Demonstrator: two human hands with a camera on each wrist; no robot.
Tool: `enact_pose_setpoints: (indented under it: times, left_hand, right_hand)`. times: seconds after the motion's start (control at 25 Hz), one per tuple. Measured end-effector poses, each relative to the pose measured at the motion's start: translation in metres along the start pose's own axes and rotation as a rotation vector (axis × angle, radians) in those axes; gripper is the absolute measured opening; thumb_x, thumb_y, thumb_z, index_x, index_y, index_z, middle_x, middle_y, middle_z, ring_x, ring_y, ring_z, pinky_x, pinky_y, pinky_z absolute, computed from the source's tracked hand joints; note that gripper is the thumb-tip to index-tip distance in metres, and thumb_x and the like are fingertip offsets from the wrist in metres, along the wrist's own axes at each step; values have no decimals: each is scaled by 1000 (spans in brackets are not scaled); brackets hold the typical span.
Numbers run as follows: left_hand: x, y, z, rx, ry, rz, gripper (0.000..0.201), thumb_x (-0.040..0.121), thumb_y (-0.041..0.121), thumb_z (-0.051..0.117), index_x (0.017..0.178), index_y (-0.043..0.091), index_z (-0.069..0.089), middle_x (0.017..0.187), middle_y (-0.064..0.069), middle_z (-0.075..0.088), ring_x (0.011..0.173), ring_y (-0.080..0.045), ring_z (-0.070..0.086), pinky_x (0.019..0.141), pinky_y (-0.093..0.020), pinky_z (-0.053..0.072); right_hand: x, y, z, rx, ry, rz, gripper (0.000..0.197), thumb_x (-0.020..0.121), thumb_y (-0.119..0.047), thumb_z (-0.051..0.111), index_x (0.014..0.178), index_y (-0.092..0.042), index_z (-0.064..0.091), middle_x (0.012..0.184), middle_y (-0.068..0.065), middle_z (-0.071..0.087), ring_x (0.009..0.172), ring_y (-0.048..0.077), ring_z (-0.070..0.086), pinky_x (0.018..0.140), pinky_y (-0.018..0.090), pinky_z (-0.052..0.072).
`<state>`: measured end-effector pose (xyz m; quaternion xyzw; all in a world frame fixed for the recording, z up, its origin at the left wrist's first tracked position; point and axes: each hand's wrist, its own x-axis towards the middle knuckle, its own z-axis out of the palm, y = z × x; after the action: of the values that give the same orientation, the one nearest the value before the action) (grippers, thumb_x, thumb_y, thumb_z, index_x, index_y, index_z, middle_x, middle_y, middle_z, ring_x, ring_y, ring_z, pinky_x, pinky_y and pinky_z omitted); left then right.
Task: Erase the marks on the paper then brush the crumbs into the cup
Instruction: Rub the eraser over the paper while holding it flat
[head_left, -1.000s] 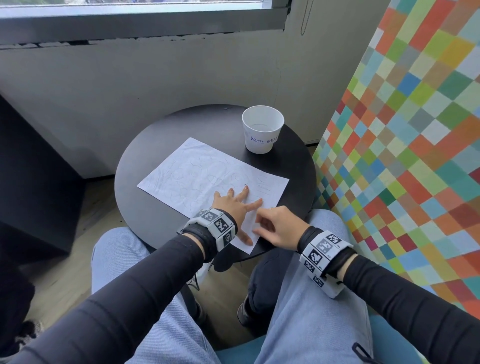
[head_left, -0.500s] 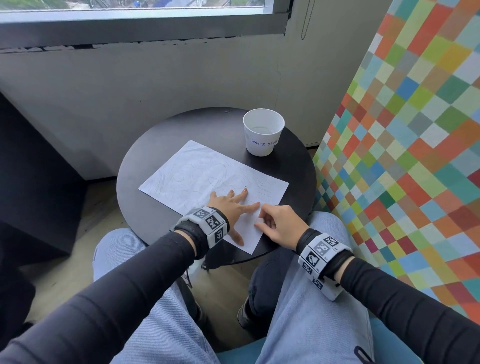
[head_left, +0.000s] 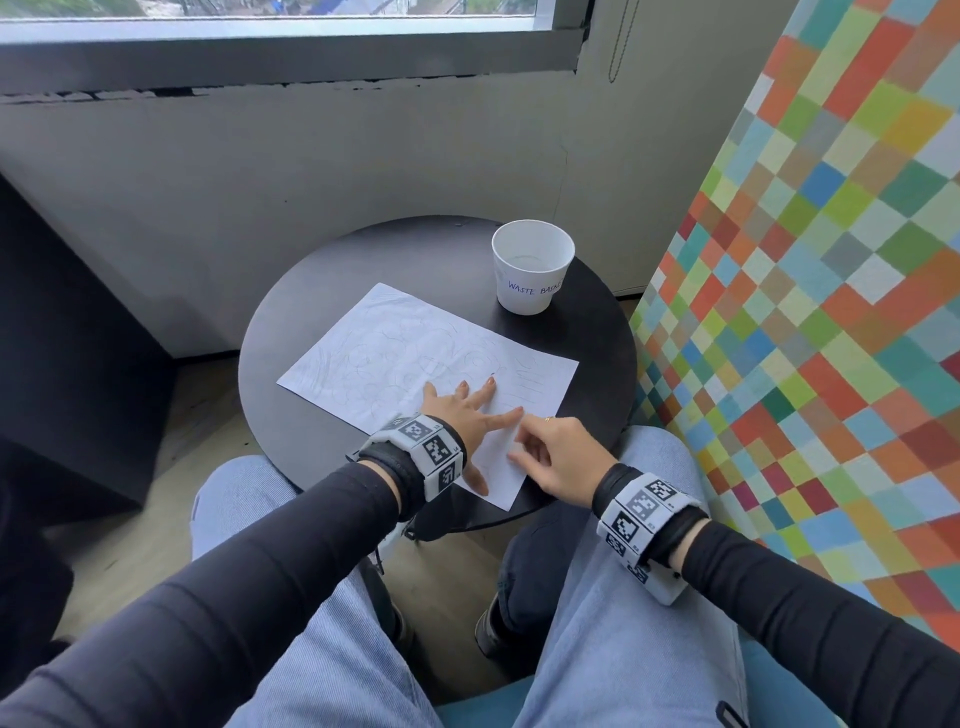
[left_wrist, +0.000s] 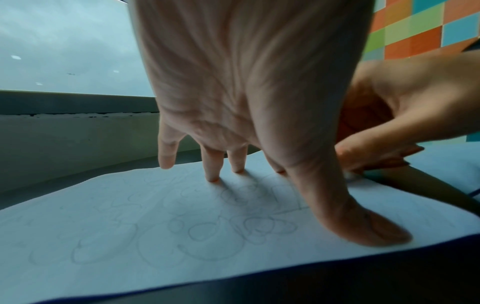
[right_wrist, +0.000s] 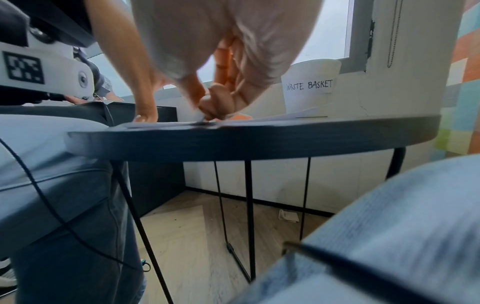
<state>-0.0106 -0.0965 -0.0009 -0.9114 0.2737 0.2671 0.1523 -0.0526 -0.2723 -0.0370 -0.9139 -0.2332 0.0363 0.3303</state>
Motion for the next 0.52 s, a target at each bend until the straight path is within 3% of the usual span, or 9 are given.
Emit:
enact_pose_setpoints:
  times: [0.08, 0.24, 0.36, 0.52]
  left_hand:
    - [0, 2, -1, 3, -10, -10, 119, 72, 69, 71, 152, 47, -13, 164, -4, -18, 151, -35, 1, 112, -68, 20]
    - [0, 2, -3, 11, -17, -15, 119, 72, 69, 71, 152, 46, -14, 164, -5, -19, 151, -36, 1, 112, -69, 16]
    - [0, 3, -4, 23, -19, -24, 120, 71, 69, 72, 152, 47, -14, 164, -6, -18, 151, -36, 3, 112, -68, 15]
    - [0, 4, -4, 8, -20, -23, 120, 71, 69, 72, 152, 46, -14, 164, -6, -18, 151, -37, 3, 114, -68, 13]
  right_hand:
    - [-3, -1, 1, 18, -82, -57, 13, 85, -19, 68, 80, -12, 58, 65, -9, 54, 55, -2, 47, 61, 12, 38]
    - [1, 3, 2, 31, 20, 29, 14, 85, -20, 68, 80, -12, 58, 62, -8, 54, 54, 1, 48, 61, 15, 39]
    - [-1, 0, 7, 45, -75, -51, 14, 84, -20, 70, 79, -11, 60, 63, -10, 55, 54, 2, 49, 59, 11, 38]
    - [3, 7, 3, 71, 54, 67, 14, 84, -18, 69, 80, -9, 59, 62, -6, 56, 53, 6, 50, 60, 18, 41]
